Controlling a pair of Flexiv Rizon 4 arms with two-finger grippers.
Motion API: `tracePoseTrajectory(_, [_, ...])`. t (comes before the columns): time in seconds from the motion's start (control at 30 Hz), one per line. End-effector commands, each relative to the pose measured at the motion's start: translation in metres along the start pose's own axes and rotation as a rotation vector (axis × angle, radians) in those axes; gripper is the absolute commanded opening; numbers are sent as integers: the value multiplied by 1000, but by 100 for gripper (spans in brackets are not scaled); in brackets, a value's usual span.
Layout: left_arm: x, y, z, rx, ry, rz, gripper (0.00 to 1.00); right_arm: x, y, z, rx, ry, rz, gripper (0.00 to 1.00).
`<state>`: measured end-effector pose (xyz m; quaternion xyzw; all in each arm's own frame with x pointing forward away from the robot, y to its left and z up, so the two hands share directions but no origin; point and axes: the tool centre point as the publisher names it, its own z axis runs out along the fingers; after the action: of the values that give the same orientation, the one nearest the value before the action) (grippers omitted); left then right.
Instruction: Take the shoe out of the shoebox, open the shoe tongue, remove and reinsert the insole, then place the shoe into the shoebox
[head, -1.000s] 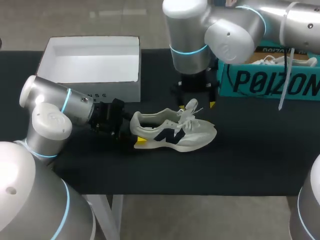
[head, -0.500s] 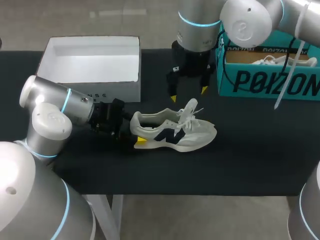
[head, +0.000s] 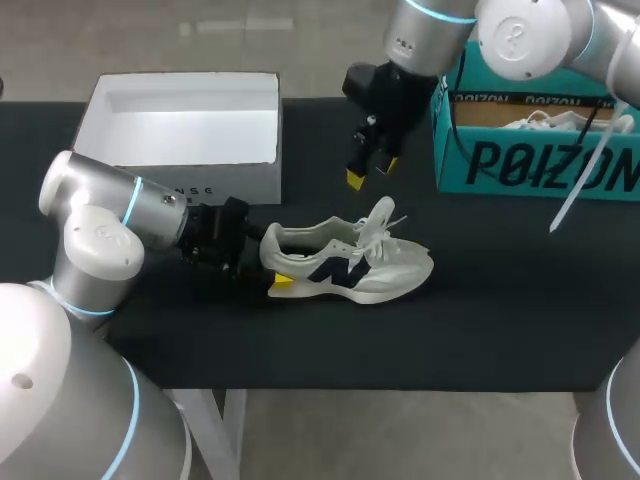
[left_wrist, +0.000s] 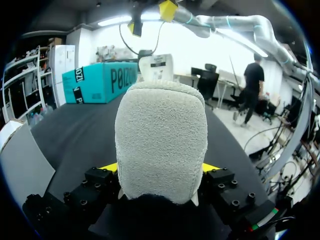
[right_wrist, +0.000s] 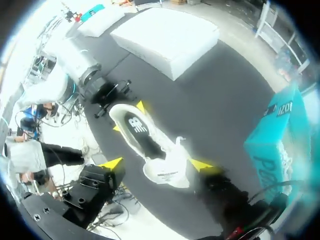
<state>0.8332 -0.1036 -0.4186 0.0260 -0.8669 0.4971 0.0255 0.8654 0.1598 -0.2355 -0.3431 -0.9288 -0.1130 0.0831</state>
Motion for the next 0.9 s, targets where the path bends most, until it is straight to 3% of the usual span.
tracePoseTrajectory(0.03, [0, 0, 0, 1, -1, 0, 0, 8, 17, -8, 155, -164, -697, 0])
tracePoseTrajectory(0.2, [0, 0, 0, 1, -1, 0, 0, 14, 28, -13, 271, -254, -925, 0])
tracePoseTrajectory(0.7, [0, 0, 0, 1, -1, 0, 0, 14, 28, -13, 271, -254, -925, 0])
tracePoseTrajectory(0.9, [0, 0, 0, 1, -1, 0, 0, 9, 32, 27, 170, -235, -833, 0])
